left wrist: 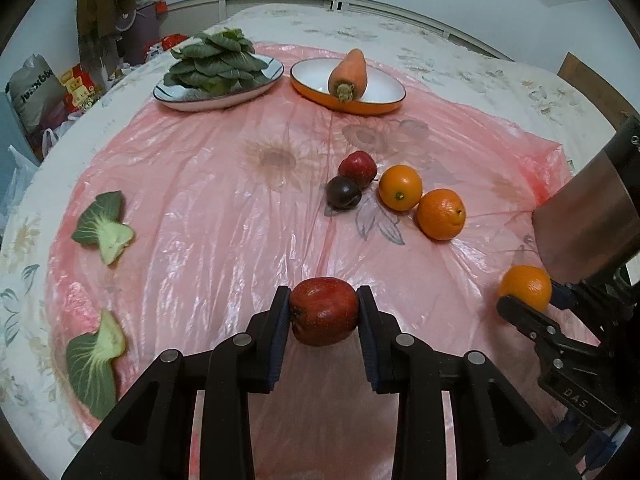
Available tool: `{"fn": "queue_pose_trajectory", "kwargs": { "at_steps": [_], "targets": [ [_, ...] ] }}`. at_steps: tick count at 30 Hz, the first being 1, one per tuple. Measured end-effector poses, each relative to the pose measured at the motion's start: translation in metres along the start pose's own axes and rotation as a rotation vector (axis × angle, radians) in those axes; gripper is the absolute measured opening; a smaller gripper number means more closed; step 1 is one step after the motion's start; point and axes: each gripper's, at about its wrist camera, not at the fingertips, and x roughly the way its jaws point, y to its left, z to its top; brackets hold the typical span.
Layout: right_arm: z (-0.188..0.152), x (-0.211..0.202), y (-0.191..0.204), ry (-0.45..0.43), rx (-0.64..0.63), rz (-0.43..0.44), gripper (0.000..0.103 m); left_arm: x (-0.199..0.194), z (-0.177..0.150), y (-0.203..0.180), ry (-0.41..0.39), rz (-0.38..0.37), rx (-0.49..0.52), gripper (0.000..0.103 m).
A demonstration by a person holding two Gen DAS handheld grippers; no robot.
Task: Organize fruits
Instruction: 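Grasp a red apple with the left gripper while the right gripper grasps an orange, then carry the red apple and orange over the green tray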
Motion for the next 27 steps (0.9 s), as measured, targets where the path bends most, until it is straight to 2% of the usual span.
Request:
{"fn": "queue_pose_trajectory", "kwargs": {
  "at_steps": [11,27],
  "targets": [
    [-0.041,-0.073,0.0,-0.051,0.061,-0.021,0.054,-0.044,-0.025,-0.034,-0.031,-0.008,0.07,0.028],
    [-0.122,-0.161,-0.031,-0.079,0.171,-0.114,0.054,-0.088,-0.071,-0.129,-0.034,-0.082,0.211,0.028]
  ]
}}
